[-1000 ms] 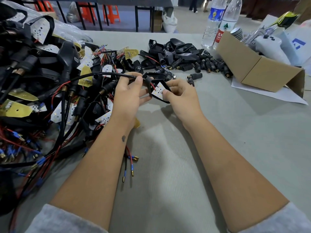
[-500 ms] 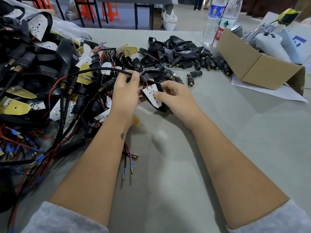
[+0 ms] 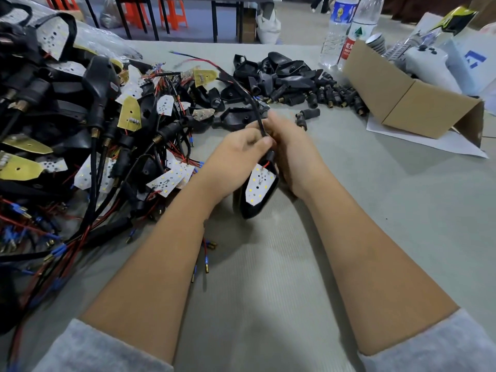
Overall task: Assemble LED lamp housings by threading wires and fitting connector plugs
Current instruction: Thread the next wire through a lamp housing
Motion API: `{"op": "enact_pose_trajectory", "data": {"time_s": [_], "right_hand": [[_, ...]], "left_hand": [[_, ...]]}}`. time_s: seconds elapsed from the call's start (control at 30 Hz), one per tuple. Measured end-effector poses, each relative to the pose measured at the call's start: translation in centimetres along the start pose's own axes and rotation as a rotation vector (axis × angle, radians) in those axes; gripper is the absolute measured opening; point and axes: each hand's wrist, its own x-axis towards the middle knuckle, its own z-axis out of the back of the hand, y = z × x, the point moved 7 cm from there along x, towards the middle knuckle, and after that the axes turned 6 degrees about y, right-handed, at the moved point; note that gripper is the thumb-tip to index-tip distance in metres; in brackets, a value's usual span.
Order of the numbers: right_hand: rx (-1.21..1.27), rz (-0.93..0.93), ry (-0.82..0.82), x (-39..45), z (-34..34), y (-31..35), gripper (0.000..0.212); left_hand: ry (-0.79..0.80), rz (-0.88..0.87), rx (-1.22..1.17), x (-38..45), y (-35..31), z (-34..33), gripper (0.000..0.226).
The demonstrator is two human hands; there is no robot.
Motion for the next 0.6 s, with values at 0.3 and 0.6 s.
{"op": "enact_pose_trajectory", "data": {"time_s": [0.3,0.6], "right_hand": [[0.017,0.135,-0.176,0.0,1.3,0.5,0.025],[-0.028,0.150,-0.353,0.1,3.0,0.3,0.022]], "left_hand": [[0.077,0.084,-0.023,-0.4,0.8,-0.3,0.026],[0.202,0.072,-0.089,-0.6,0.9,-0.9,0.026]]}}
